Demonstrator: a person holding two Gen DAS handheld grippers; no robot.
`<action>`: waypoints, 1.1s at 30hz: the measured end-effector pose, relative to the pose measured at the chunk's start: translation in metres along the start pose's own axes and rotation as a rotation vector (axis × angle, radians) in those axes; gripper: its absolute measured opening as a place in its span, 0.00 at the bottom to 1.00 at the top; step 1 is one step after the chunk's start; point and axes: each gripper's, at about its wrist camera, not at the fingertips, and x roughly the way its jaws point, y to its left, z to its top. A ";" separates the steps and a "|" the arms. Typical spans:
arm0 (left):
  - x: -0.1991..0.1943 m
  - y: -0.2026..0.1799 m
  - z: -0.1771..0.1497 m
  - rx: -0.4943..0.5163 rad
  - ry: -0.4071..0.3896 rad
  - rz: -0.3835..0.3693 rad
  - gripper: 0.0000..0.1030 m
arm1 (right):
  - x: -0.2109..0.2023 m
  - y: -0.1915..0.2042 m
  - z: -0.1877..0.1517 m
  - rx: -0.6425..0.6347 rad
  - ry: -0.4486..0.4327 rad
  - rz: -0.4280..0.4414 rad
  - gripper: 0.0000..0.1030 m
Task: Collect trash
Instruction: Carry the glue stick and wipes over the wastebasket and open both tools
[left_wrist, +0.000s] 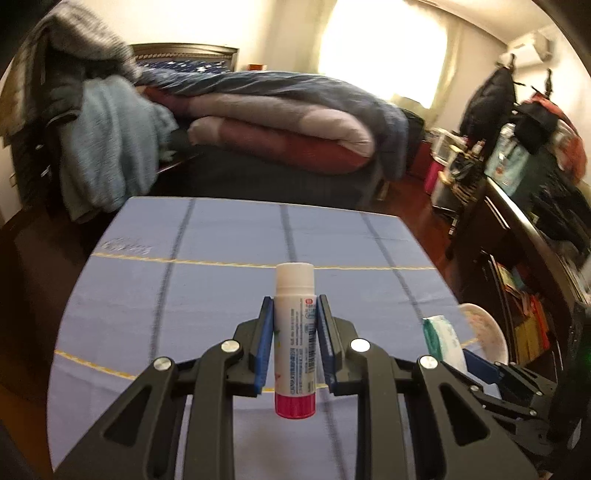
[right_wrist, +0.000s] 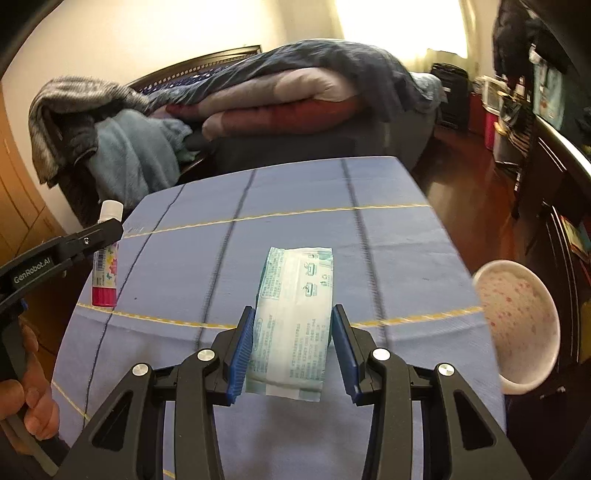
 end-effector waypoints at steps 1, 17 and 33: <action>0.000 -0.010 0.000 0.013 -0.001 -0.013 0.23 | -0.002 -0.005 0.000 0.008 -0.003 -0.001 0.41; 0.015 -0.148 -0.002 0.180 0.015 -0.189 0.23 | -0.047 -0.116 -0.021 0.167 -0.075 -0.092 0.41; 0.056 -0.273 -0.021 0.341 0.078 -0.340 0.23 | -0.068 -0.227 -0.040 0.347 -0.118 -0.227 0.41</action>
